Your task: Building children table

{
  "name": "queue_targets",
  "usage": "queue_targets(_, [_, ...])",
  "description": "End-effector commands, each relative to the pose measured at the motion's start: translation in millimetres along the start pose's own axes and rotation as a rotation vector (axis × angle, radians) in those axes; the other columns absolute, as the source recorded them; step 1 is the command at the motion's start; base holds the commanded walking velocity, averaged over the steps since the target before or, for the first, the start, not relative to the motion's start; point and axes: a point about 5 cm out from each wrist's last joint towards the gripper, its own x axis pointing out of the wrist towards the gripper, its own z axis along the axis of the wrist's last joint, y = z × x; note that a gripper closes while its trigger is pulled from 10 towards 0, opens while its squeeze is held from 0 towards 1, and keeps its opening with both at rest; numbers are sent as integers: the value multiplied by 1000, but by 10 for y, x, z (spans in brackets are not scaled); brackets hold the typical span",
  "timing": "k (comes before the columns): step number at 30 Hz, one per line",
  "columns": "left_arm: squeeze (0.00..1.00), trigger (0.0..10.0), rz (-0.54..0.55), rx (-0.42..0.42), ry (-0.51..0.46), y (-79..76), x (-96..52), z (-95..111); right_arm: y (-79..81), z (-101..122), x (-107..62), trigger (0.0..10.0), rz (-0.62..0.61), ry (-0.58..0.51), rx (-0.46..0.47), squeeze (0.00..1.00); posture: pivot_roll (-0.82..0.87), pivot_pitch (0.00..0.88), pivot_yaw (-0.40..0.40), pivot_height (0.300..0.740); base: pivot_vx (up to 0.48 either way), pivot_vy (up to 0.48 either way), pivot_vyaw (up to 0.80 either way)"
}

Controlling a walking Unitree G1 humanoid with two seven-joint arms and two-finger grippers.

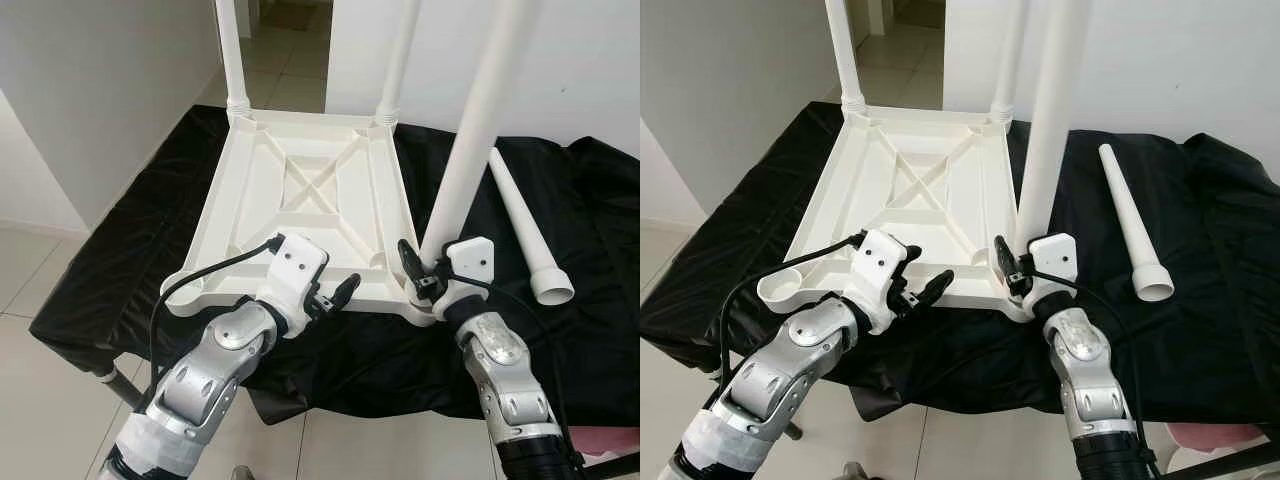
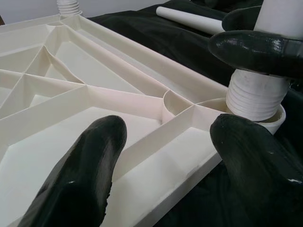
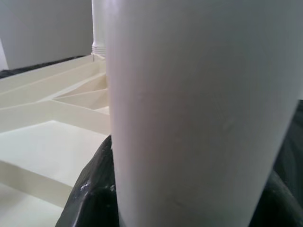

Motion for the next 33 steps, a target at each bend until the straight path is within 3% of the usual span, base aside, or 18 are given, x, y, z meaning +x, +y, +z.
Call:
queue_targets(1, [0,10000,6,20,8,10,17,8,-71,-251,-111,10000,-34,121,32,0,-7,78,-10,740,0,0,0])
queue_targets(19, [0,10000,24,28,-4,69,58,50,-102,-397,-155,10000,4,138,21,0,-13,76,-11,740,0,0,0])
queue_targets(24, [0,10000,25,31,-14,72,66,69,-107,-363,-217,10000,0,80,101,0,-15,75,-10,740,0,0,0])
queue_targets(33, [0,10000,26,34,-22,83,81,86,-105,-362,-290,10000,3,45,155,0,-20,77,-4,740,0,0,0])
